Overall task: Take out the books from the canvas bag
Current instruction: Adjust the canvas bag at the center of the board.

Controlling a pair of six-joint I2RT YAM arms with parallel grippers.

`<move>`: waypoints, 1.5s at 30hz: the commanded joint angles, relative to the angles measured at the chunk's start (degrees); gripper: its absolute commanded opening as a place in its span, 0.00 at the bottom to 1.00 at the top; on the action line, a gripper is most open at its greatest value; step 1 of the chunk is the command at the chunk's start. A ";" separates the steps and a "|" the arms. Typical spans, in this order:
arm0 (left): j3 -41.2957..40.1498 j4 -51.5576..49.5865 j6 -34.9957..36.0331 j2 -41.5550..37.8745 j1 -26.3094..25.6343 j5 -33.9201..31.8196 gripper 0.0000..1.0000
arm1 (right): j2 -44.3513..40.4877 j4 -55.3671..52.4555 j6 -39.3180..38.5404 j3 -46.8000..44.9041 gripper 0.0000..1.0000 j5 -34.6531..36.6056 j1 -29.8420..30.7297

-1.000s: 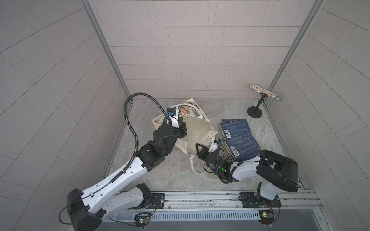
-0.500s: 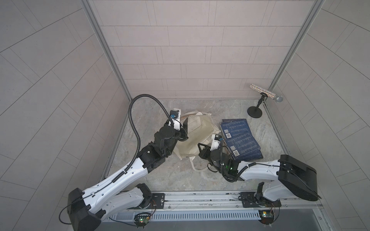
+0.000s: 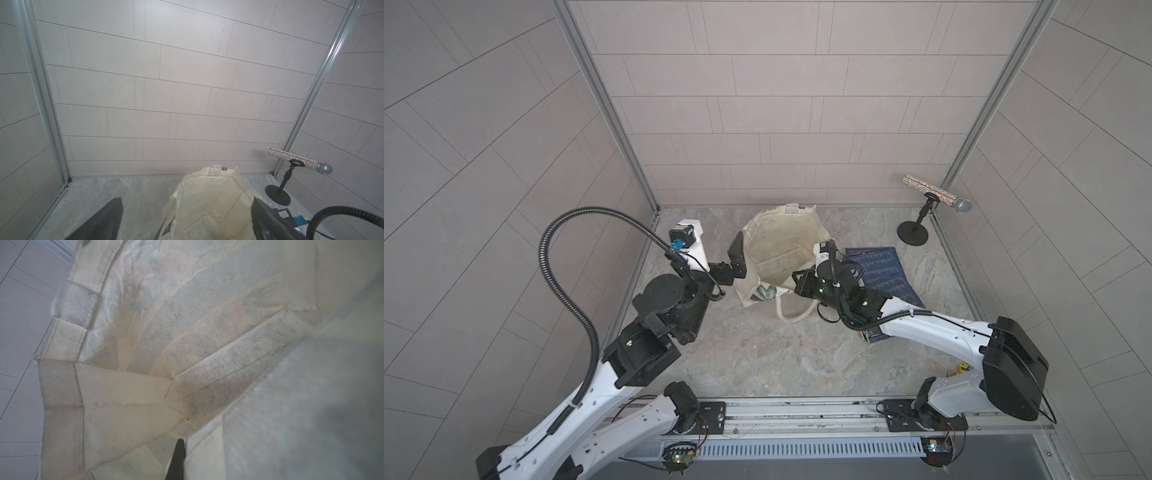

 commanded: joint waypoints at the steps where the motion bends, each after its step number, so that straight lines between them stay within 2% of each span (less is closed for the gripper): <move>1: -3.46 -7.54 -3.41 -2.66 -0.09 -3.08 1.00 | 1.24 -7.93 -2.39 4.40 0.01 -5.21 -1.35; 6: -7.47 -10.23 -5.54 -8.00 -0.08 -3.45 1.00 | 1.02 -12.52 -3.21 8.22 0.06 -3.66 -1.85; 11: -8.31 -13.63 -6.84 -10.44 -0.07 -3.78 1.00 | 2.22 -15.83 -2.94 10.56 0.35 -4.96 -2.94; 15: -9.49 -14.42 -7.26 -11.42 -0.06 -4.04 1.00 | 2.50 -16.39 -5.12 11.90 0.46 -5.39 -3.43; 21: -10.71 -14.70 -6.62 -11.98 -0.06 -5.10 1.00 | 1.85 -26.08 -11.70 18.46 0.57 -3.91 -3.35; 23: -11.05 -14.47 -6.43 -12.11 -0.08 -5.23 1.00 | 0.66 -28.29 -13.65 19.47 0.69 -2.60 -3.26; 27: -11.37 -13.68 -6.06 -11.58 -0.08 -5.62 1.00 | -1.95 -32.44 -16.68 21.52 0.82 -1.53 -3.24; 28: -11.23 -13.55 -6.05 -11.28 -0.08 -5.52 1.00 | -2.60 -33.88 -17.29 22.21 0.95 -1.19 -3.11; 29: -11.21 -13.42 -5.97 -11.11 -0.08 -5.44 1.00 | -3.40 -35.29 -18.42 22.97 1.00 -0.06 -2.64; 31: -11.25 -13.07 -5.62 -10.60 -0.08 -5.74 1.00 | -5.28 -37.71 -21.96 24.77 1.00 3.64 -0.98; 36: -12.69 -11.33 -5.36 -10.12 -0.07 -6.48 1.00 | -9.99 -40.01 -27.67 25.91 1.00 4.14 -0.36; 38: -13.47 -11.19 -6.30 -10.12 -0.08 -6.85 1.00 | -12.44 -40.35 -30.89 25.26 1.00 6.72 -0.36; 41: -14.09 -11.94 -7.78 -9.69 0.00 -7.19 1.00 | -18.32 -39.13 -36.71 21.59 1.00 12.75 -0.36; 45: -12.39 -16.03 -9.40 -7.72 0.01 -6.91 1.00 | -27.56 -32.90 -44.80 11.52 1.00 24.85 -2.54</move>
